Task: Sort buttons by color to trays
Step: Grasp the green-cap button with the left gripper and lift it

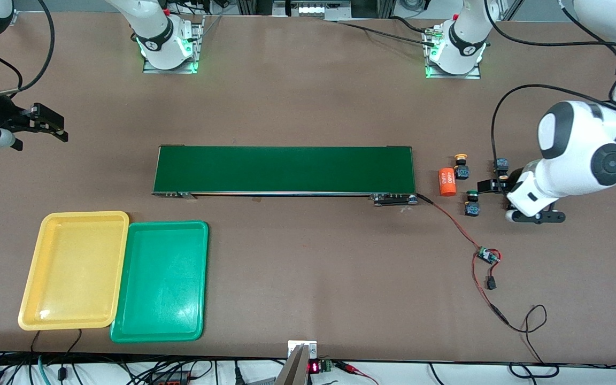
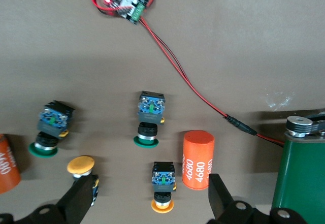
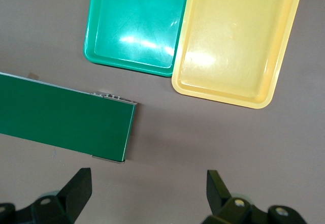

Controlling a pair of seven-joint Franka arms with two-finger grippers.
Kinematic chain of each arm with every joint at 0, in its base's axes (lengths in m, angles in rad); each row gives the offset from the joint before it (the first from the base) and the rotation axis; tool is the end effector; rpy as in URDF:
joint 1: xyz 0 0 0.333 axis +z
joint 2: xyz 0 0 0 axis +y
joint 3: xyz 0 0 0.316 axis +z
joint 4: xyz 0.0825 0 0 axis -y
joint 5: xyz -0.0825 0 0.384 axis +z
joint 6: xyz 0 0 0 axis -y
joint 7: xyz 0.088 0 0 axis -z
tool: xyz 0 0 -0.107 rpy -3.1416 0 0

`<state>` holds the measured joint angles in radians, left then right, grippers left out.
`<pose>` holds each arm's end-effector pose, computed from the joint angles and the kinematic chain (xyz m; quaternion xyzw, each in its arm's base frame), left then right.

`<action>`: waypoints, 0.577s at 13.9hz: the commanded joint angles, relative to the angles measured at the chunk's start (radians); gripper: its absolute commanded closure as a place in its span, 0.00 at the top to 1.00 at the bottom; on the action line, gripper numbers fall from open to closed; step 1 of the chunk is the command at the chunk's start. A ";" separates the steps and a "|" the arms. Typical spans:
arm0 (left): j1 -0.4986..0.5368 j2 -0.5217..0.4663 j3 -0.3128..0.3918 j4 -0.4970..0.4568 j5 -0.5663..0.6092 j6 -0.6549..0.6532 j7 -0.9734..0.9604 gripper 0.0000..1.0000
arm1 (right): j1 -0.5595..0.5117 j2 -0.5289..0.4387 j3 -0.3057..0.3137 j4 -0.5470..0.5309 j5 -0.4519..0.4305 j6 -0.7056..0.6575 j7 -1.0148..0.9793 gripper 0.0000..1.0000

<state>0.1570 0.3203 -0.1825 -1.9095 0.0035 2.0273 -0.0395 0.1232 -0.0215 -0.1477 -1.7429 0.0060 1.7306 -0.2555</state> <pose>0.5966 -0.0105 0.3175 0.9947 0.0077 -0.0993 0.0242 0.5566 -0.0138 0.5683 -0.9934 -0.1148 -0.0051 0.0039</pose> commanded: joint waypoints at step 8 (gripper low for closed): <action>-0.008 0.140 0.005 -0.005 0.019 0.134 0.162 1.00 | 0.012 0.000 -0.001 0.017 -0.035 -0.036 -0.016 1.00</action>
<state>0.1513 0.4325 -0.1813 -1.9286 0.0044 2.1542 0.0446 0.1375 -0.0219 -0.1481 -1.7418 -0.0196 1.7091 -0.2561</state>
